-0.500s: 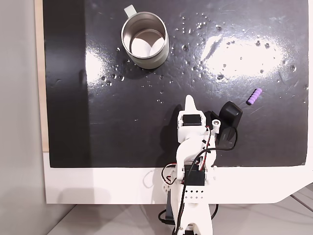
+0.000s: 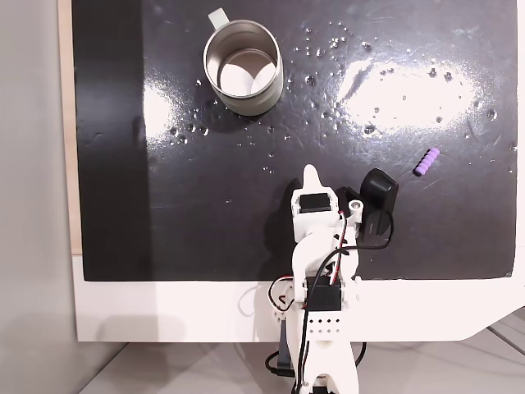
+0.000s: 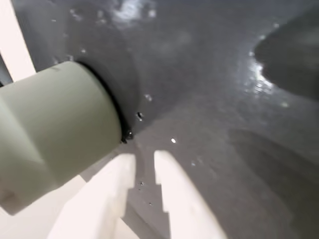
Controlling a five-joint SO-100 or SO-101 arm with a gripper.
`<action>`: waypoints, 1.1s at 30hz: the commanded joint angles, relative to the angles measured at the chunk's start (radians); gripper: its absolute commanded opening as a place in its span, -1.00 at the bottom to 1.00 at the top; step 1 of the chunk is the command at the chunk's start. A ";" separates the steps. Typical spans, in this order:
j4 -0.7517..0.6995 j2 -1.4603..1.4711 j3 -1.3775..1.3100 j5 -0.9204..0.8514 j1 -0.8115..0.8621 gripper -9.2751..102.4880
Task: Grasp a pengrip and put it in the cup.
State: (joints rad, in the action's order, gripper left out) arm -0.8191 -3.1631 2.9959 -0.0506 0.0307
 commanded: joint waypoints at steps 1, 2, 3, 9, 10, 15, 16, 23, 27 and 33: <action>-0.078 -0.015 -0.149 0.038 0.057 -0.83; -0.114 -0.015 -0.186 0.041 0.074 -0.83; -0.146 -0.015 -0.221 0.046 0.095 -0.83; -0.278 0.021 -0.431 0.054 0.256 -0.83; -0.302 0.054 -0.485 0.064 0.285 -0.83; -0.425 0.334 -0.796 0.130 0.425 -0.83; -0.448 0.397 -0.859 0.143 0.446 -0.83; -0.557 0.772 -1.193 0.179 0.609 -0.83; -0.583 0.953 -1.296 0.167 0.706 -0.83; -0.600 1.207 -1.417 0.166 0.784 -0.83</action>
State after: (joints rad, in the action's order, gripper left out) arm -1.4051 -2.0356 1.6736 0.1227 0.7915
